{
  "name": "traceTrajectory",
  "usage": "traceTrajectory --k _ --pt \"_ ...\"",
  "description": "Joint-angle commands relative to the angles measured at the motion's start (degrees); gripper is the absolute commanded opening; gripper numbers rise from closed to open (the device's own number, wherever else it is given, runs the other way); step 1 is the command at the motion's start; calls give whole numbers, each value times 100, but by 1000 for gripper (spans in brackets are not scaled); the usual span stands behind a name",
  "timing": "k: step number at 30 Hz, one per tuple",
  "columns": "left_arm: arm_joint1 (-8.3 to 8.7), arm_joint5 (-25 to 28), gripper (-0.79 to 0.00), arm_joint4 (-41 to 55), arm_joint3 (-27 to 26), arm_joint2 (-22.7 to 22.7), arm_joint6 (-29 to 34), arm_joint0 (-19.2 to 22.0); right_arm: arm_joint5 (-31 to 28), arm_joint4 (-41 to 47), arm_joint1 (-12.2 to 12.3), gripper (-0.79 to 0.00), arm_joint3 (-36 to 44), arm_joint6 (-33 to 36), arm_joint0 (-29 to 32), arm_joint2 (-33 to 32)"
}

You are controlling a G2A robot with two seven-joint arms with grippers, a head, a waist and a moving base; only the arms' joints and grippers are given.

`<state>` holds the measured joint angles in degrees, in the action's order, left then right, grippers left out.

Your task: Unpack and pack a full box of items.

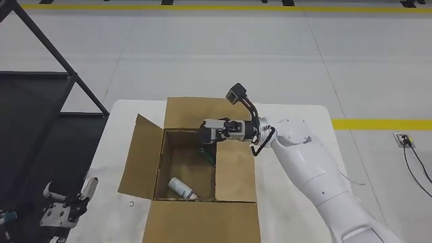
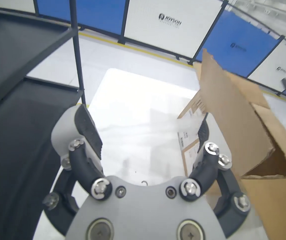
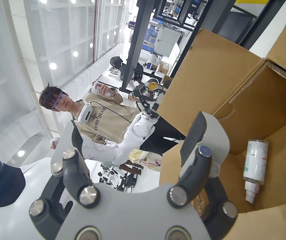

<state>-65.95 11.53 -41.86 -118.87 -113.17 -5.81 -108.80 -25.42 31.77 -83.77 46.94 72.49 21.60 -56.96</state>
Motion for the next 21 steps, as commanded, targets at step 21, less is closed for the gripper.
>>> traceTrajectory --k 21 --pt "202 1045 0 872 -1578 1234 3289 1700 -260 -512 946 0 2712 -386 2787 -2586"
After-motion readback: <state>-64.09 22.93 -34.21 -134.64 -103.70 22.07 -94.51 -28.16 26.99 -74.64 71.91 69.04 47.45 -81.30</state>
